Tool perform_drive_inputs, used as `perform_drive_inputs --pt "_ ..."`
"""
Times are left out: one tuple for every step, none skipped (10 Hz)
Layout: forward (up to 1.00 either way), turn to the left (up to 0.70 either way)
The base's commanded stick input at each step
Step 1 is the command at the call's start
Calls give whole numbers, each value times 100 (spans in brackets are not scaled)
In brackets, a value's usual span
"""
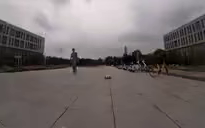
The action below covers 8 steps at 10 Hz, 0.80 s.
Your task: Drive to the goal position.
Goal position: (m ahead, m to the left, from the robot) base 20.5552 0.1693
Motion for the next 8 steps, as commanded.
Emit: perform_drive_inputs --pt "100 0" --pt "100 0" --pt "100 -5" --pt "100 -27" --pt "100 -10" --pt "100 0" --pt "100 0" --pt "100 0"
